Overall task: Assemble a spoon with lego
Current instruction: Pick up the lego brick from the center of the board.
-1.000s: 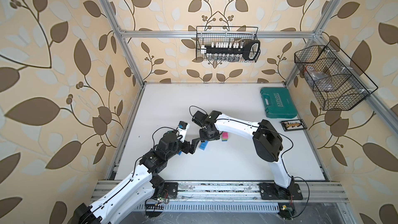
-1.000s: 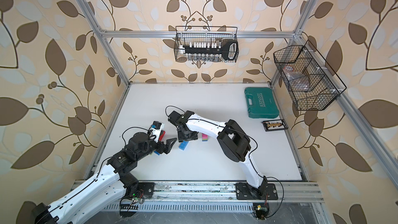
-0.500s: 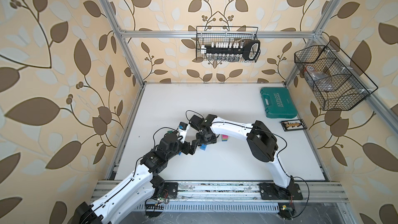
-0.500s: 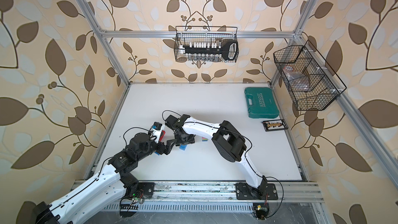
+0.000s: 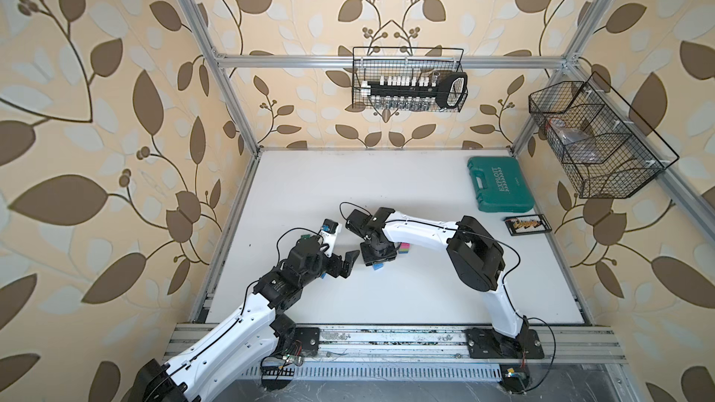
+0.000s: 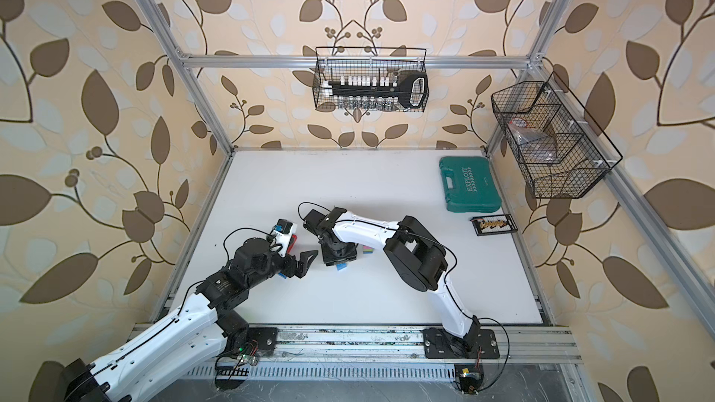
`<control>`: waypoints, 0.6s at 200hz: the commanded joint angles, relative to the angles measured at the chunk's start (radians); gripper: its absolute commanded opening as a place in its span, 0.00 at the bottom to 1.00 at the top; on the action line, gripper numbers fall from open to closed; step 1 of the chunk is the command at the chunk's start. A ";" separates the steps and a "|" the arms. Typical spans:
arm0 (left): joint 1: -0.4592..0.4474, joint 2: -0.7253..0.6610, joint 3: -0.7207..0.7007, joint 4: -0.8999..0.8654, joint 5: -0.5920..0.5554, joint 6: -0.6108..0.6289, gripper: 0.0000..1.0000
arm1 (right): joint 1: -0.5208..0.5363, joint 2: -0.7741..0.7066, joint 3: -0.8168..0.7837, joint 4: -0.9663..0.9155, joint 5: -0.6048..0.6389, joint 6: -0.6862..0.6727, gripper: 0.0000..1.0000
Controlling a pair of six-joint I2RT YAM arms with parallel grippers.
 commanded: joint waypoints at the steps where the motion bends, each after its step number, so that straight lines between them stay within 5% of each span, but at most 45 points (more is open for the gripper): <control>1: 0.003 -0.001 0.008 0.013 0.002 -0.003 0.99 | -0.002 -0.039 -0.009 0.001 -0.008 -0.032 0.52; 55: 0.003 0.006 0.009 0.015 0.003 -0.005 0.99 | -0.005 -0.044 -0.005 0.001 -0.006 -0.041 0.41; 120: 0.003 0.011 0.009 0.016 0.005 -0.005 0.99 | -0.006 -0.068 -0.008 0.000 0.003 -0.037 0.47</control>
